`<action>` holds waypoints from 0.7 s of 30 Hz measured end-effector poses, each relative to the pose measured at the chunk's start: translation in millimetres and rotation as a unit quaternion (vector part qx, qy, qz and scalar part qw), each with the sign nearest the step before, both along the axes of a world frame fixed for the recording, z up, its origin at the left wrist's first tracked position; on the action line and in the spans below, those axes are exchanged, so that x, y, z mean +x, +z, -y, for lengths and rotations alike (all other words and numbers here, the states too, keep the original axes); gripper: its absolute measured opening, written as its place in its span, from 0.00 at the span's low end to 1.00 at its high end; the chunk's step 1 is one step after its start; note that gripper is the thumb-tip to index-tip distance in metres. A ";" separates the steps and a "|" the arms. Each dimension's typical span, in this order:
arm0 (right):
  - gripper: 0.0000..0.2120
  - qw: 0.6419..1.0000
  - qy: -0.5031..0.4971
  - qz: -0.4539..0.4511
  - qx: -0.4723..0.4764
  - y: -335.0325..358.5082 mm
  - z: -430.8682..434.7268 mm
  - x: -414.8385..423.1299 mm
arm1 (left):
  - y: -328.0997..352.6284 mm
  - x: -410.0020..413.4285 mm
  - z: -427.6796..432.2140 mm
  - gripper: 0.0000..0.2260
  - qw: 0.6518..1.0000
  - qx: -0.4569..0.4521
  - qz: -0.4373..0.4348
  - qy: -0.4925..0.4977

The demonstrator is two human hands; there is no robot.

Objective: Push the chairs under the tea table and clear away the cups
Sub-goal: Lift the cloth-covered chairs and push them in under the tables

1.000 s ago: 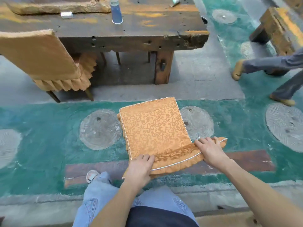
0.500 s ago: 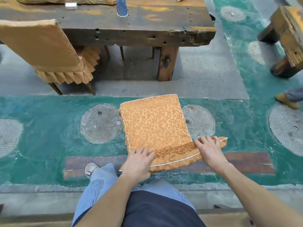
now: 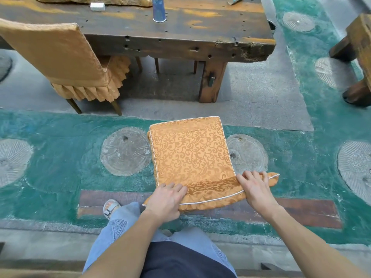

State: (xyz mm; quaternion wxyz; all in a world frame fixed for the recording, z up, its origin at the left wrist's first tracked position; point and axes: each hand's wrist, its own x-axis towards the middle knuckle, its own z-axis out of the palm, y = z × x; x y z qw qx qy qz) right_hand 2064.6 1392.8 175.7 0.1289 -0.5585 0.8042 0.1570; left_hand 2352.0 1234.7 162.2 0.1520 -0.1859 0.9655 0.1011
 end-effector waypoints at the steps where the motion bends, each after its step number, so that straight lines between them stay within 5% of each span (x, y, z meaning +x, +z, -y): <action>1: 0.25 1.000 0.001 -0.001 -0.001 1.1 7.1 -4.0 | 1.7 -4.4 6.3 0.21 1.000 -0.004 0.003 0.005; 10: 0.26 1.000 0.006 -0.007 -0.002 1.5 86.4 -29.5 | 5.8 -33.3 87.5 0.14 0.999 -0.013 -0.002 0.047; 21: 0.29 1.000 0.009 -0.015 -0.018 -5.9 199.0 -58.4 | 0.4 -60.3 198.5 0.16 0.998 -0.049 -0.023 0.038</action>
